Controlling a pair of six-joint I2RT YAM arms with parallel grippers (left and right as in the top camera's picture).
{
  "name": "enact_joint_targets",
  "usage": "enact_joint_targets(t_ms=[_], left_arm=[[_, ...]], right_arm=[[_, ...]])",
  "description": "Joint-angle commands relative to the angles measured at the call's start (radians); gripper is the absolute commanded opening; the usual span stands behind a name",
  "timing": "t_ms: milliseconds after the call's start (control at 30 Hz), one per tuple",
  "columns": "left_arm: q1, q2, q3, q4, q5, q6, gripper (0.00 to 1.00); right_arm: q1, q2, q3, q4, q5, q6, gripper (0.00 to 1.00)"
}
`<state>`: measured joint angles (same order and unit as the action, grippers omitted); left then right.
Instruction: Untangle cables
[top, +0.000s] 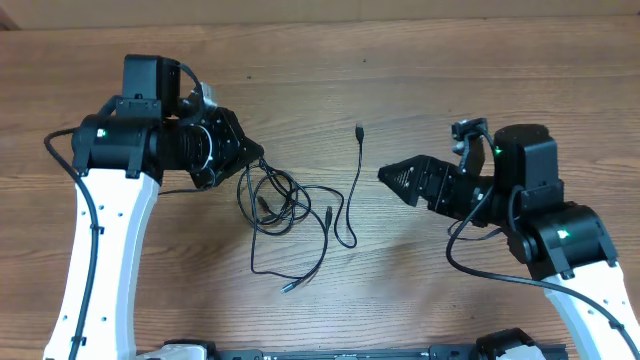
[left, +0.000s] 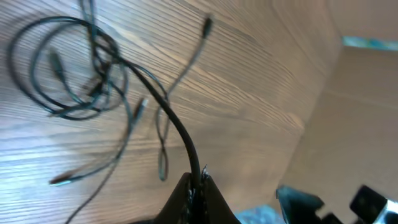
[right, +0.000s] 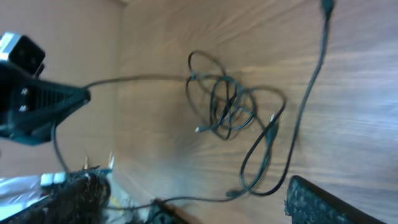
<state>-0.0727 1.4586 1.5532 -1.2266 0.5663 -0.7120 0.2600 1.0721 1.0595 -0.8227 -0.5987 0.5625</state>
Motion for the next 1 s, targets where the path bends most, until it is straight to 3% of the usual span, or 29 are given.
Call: enact_joint_targets(t_ms=[0, 133, 300, 400, 533, 667, 800, 967], left_arm=[[-0.006, 0.0, 0.019, -0.005, -0.135, -0.021, 0.04], [-0.006, 0.0, 0.019, -0.04, -0.253, -0.021, 0.04], [-0.006, 0.001, 0.019, -0.126, -0.376, -0.026, 0.04], [-0.006, 0.001, 0.019, -0.131, -0.386, -0.026, 0.04], [-0.006, 0.002, 0.018, -0.132, -0.386, -0.029, 0.04], [-0.006, 0.002, 0.018, -0.131, -0.386, -0.029, 0.04], [-0.006, 0.002, 0.018, -0.131, -0.386, -0.029, 0.04], [-0.006, 0.002, 0.018, -0.131, -0.387, -0.029, 0.04]], right_arm=[[0.058, 0.052, -0.031, 0.016, -0.021, 0.017, 0.88], [0.158, 0.184, -0.04, 0.116, 0.119, 0.018, 0.68], [0.267, 0.403, -0.04, 0.311, 0.106, 0.02, 0.49], [0.304, 0.496, -0.04, 0.38, 0.104, 0.128, 0.47], [0.333, 0.576, -0.04, 0.455, 0.104, 0.285, 0.37], [0.343, 0.625, -0.04, 0.566, 0.104, 0.328, 0.37], [0.356, 0.69, -0.04, 0.592, 0.105, 0.464, 0.25], [0.4, 0.748, -0.04, 0.671, 0.121, 0.49, 0.25]])
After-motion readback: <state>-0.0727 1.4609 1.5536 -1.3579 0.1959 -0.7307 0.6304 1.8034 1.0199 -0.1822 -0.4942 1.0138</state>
